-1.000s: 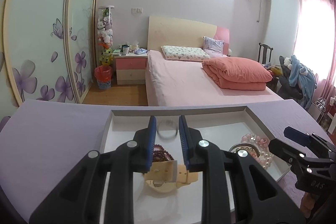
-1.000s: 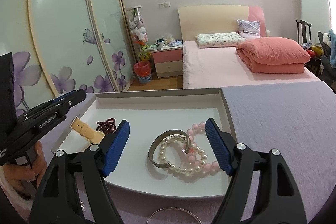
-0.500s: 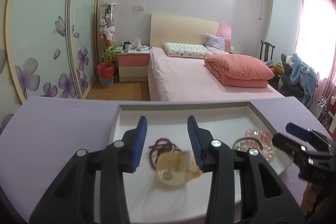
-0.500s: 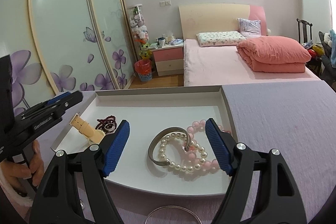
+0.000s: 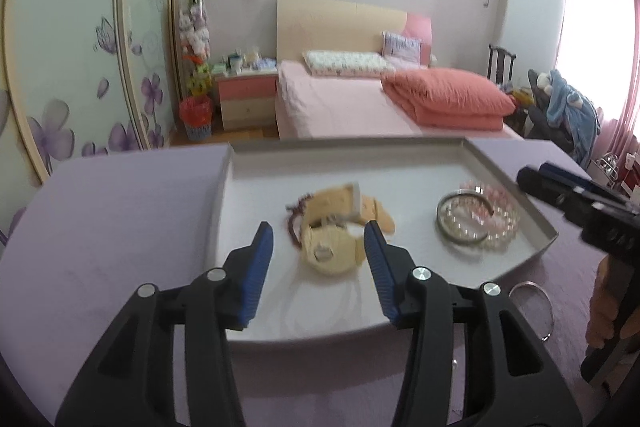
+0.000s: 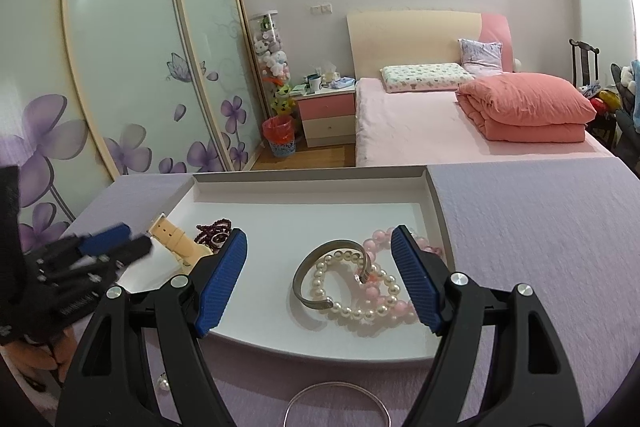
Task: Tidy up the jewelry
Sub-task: 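Withdraw the left tool from the tray while the right grasps the round silver bangle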
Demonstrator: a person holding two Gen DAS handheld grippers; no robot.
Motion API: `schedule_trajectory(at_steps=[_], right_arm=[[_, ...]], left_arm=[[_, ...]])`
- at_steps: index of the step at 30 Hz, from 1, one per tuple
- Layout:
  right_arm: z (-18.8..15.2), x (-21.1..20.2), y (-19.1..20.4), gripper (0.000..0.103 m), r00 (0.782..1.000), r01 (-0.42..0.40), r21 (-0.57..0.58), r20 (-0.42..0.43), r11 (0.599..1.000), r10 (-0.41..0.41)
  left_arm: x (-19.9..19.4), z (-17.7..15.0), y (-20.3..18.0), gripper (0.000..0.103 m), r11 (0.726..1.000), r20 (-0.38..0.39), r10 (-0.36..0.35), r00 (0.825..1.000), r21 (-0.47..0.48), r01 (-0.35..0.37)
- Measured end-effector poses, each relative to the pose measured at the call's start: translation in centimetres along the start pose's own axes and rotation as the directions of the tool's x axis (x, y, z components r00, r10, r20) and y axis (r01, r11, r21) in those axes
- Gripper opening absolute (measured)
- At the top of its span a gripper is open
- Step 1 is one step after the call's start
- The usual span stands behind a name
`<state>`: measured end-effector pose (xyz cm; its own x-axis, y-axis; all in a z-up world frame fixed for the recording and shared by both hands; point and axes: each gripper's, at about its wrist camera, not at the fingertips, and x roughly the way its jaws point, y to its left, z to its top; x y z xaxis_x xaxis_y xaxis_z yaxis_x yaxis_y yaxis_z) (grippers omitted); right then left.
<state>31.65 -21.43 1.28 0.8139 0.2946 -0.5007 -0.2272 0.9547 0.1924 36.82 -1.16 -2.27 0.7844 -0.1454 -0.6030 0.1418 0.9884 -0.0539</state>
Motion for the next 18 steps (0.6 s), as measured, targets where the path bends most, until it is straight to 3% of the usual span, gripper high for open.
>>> schedule_trajectory(at_steps=[4, 18], right_arm=[[0.1, -0.1, -0.4, 0.075, 1.0, 0.001, 0.011, 0.003, 1.0, -0.001], [0.5, 0.1, -0.9, 0.075, 1.0, -0.015, 0.019, 0.017, 1.0, 0.014]], left_arm=[[1.6, 0.2, -0.2, 0.048, 1.0, -0.043, 0.021, 0.999, 0.011, -0.021], [6.9, 4.7, 2.2, 0.048, 0.989, -0.077, 0.039, 0.996, -0.143, -0.05]])
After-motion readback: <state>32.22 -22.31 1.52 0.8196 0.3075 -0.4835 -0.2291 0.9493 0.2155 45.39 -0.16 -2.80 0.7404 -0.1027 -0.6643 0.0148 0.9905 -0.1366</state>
